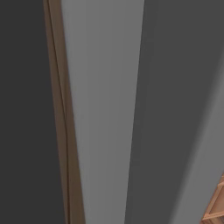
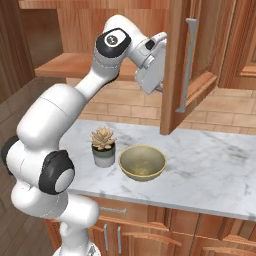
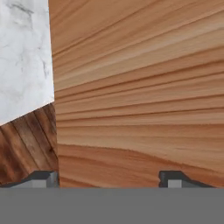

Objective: Open the cabinet and setup a tea strainer by placing it in the bowl upright.

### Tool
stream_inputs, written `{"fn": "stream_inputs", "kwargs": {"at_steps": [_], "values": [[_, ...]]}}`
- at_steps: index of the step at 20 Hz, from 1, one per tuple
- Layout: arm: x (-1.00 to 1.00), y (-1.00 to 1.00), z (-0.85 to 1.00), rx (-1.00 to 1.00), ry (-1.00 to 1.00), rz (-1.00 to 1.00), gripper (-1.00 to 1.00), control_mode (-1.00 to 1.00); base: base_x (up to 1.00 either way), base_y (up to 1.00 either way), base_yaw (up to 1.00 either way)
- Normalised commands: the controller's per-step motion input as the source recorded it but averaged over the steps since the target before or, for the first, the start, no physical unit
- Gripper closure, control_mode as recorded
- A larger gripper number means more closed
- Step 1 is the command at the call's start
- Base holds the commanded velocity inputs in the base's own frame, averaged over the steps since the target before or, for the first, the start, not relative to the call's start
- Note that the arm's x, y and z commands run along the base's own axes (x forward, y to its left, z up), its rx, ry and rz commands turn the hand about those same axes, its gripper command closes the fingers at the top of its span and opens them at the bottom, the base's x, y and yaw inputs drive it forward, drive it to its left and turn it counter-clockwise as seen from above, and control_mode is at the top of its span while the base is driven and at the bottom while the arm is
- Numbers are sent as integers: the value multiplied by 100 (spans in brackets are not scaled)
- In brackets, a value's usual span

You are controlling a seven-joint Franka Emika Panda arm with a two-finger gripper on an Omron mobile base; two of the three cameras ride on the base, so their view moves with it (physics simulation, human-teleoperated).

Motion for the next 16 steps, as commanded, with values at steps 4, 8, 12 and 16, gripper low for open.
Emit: {"fn": "stream_inputs", "kwargs": {"at_steps": [4, 8, 12, 16], "values": [[-37, -71, 0, 0, -12, 2, -100, -100, 0, 0, 0], [0, -56, -3, 0, 0, 4, -100, -100, 0, 0, 0], [0, -49, 0, 0, 0, 3, -100, -100, 0, 0, 0], [-4, -3, -4, 1, 0, 9, -100, -100, 0, 0, 0]]}}
